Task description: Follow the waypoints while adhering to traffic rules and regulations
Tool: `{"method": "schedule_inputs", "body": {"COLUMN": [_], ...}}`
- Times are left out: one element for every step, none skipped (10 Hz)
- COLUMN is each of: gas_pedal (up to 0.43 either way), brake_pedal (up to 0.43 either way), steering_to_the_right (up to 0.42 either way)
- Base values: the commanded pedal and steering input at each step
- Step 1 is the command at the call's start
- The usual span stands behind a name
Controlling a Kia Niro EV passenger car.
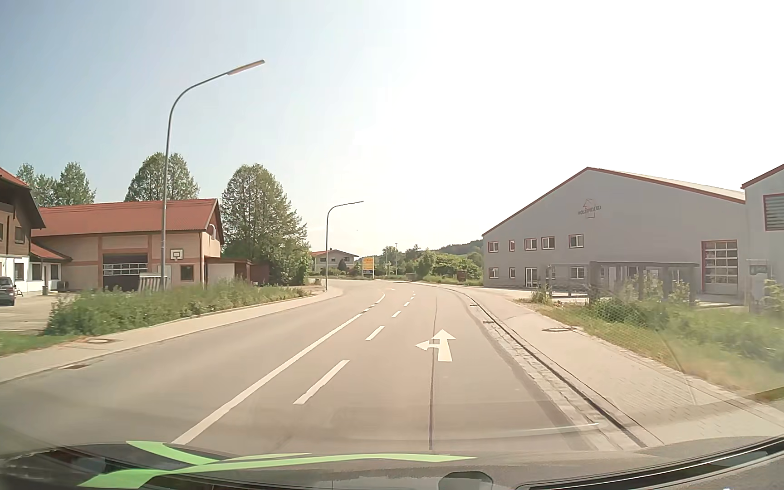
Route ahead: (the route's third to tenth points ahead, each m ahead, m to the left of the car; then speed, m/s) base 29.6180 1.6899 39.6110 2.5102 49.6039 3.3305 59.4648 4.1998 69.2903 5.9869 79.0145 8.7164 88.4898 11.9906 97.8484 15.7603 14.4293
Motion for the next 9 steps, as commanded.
{"method": "schedule_inputs", "body": {"gas_pedal": [0.028,0.047,0.067,0.087,0.087,0.087,0.098,0.098,0.098], "brake_pedal": [0.000,0.000,0.000,0.000,0.000,0.000,0.000,0.000,0.000], "steering_to_the_right": [0.014,0.014,0.014,0.014,0.014,0.014,0.012,0.008,0.004]}}
